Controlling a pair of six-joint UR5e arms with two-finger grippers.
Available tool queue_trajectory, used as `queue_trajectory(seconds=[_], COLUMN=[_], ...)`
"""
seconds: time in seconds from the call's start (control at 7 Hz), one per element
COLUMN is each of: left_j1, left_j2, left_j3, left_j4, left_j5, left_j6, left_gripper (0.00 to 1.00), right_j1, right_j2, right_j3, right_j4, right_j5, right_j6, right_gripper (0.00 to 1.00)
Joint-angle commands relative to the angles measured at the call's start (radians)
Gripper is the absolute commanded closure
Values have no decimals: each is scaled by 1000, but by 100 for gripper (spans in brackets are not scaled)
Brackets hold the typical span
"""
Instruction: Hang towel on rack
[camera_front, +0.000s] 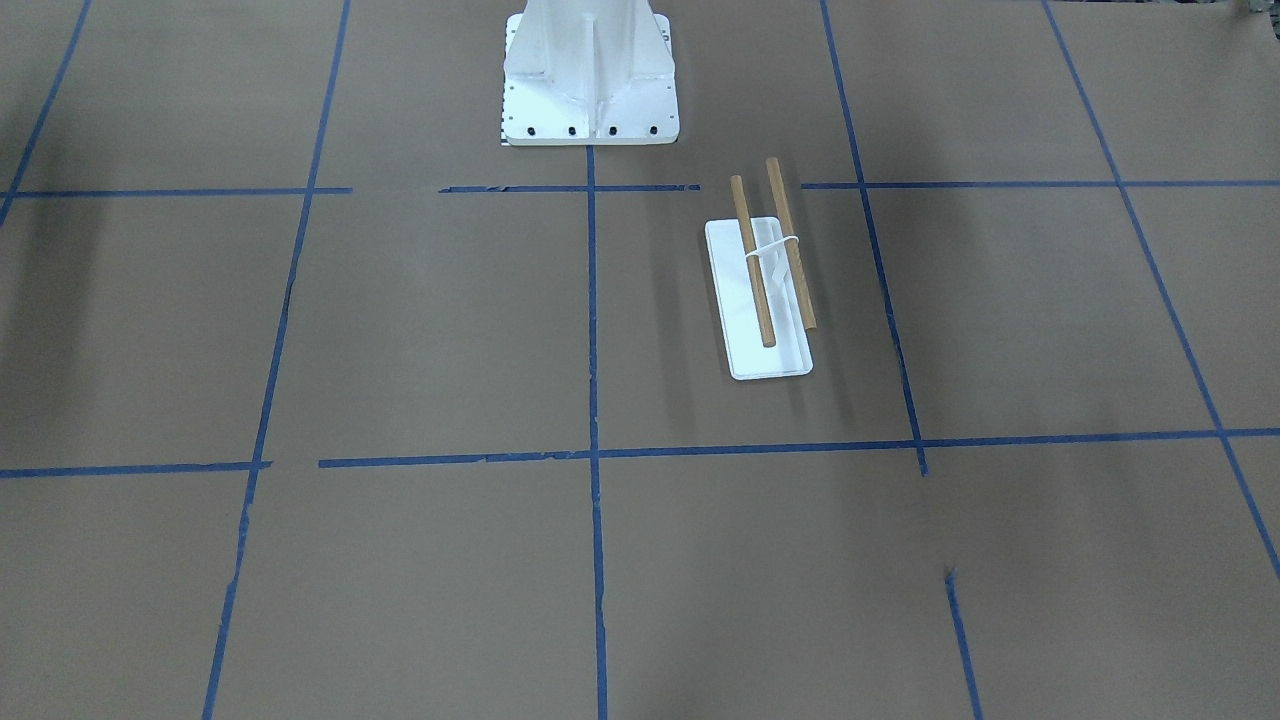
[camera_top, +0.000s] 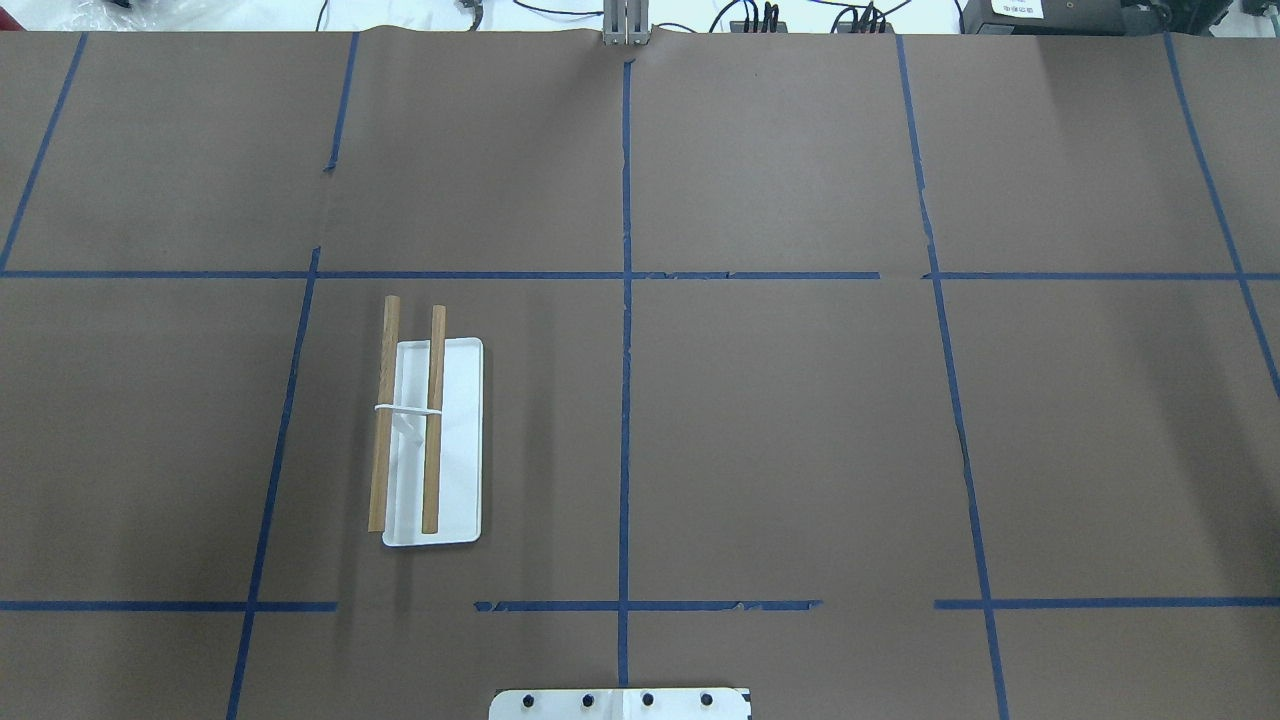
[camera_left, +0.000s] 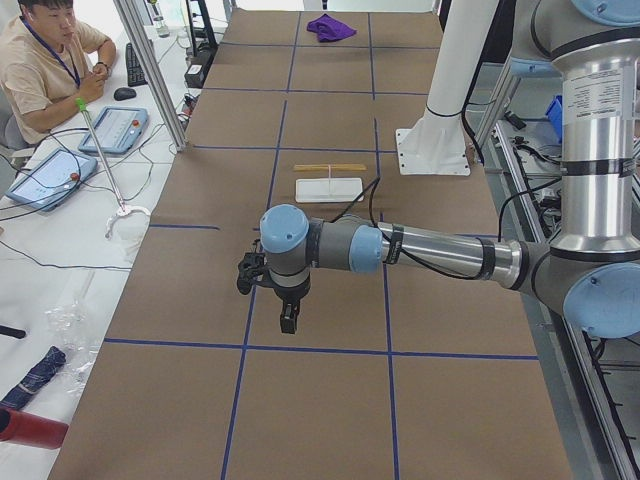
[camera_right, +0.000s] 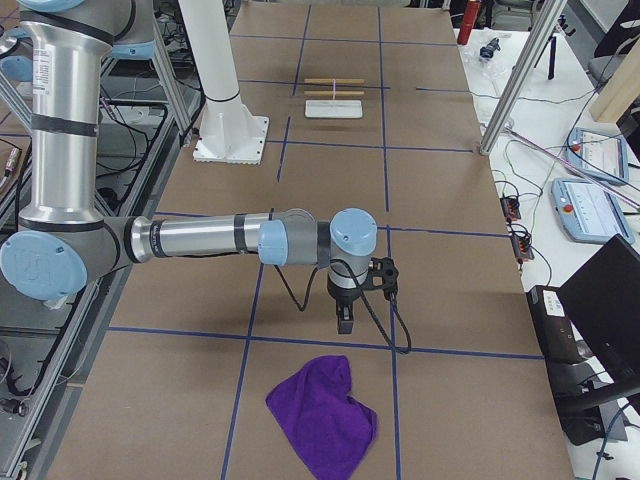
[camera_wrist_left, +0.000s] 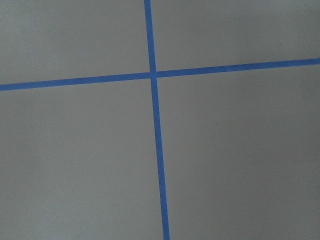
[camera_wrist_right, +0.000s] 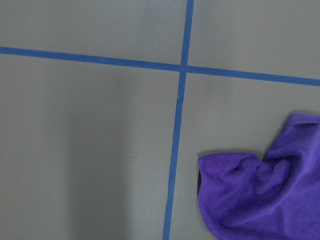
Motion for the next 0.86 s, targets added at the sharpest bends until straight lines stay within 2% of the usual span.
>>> queue_trajectory(seconds=[0.0, 0.43, 0.71], left_j1=[9, 7, 4], left_j2=[-4, -52, -47], left_j3=[-6, -85, -91], left_j4=[-1, -7, -154], left_j5=[40, 38, 40], left_j6=[0, 10, 7], left_gripper=[0, 0, 0], right_j1=[-3, -39, -46], right_j2=[34, -21, -35], right_j3=[3, -3, -3], right_j4=[2, 337, 378], right_j5=[-4, -32, -13], right_j6=[-10, 0, 4], right_gripper=[0, 0, 0])
